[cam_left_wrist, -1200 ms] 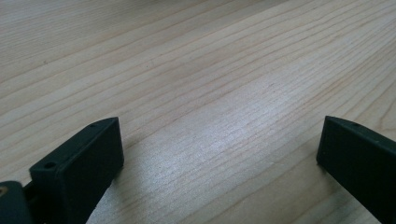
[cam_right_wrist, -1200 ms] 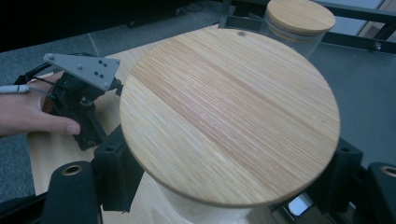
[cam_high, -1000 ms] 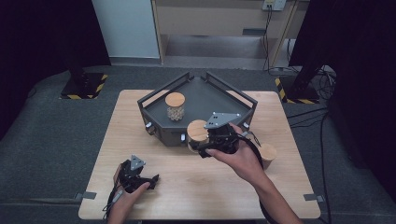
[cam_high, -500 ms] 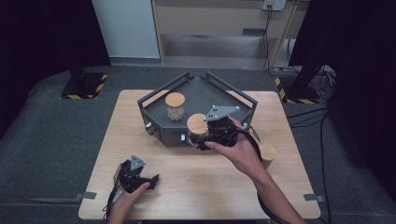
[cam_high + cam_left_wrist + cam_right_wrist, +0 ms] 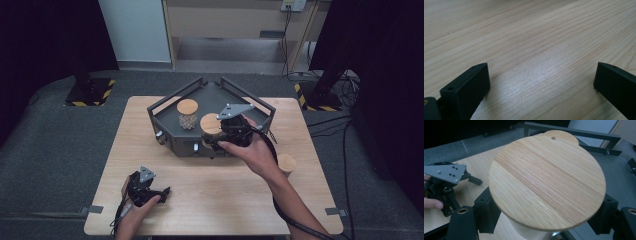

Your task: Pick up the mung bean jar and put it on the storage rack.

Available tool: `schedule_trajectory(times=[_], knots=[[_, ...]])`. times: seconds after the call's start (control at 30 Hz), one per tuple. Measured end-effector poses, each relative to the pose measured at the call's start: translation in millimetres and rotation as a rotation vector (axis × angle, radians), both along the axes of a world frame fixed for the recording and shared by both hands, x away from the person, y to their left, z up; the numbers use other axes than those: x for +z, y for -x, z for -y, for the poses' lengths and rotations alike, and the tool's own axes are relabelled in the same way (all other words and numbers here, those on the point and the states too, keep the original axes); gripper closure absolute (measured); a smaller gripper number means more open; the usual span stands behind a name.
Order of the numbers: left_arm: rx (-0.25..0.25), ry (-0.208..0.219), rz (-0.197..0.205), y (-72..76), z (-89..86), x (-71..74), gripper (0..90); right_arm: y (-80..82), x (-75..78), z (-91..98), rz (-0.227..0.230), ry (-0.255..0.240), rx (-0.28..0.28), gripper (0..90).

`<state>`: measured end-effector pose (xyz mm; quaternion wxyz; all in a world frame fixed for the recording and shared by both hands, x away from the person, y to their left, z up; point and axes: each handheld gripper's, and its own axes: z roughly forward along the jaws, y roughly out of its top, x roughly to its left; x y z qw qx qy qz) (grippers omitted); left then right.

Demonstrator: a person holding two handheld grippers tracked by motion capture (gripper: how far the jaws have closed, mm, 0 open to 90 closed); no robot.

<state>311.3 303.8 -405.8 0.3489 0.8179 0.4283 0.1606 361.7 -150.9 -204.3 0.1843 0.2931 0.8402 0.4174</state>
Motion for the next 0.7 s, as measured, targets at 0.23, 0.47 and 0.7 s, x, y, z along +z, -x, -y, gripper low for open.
schedule_trajectory(times=[0.23,0.47,0.7], knots=[[0.001,0.000,0.001,0.1,0.1,-0.1,0.0,-8.0,2.0,-0.4,0.001,-0.002,-0.015,25.7],[0.001,-0.001,0.001,0.1,0.1,-0.1,0.0,-18.2,-0.7,1.6,-0.005,-0.005,-0.037,25.7],[0.001,0.000,0.001,0.2,0.1,-0.1,0.0,-30.1,-6.4,3.6,-0.021,-0.007,-0.063,25.6]])
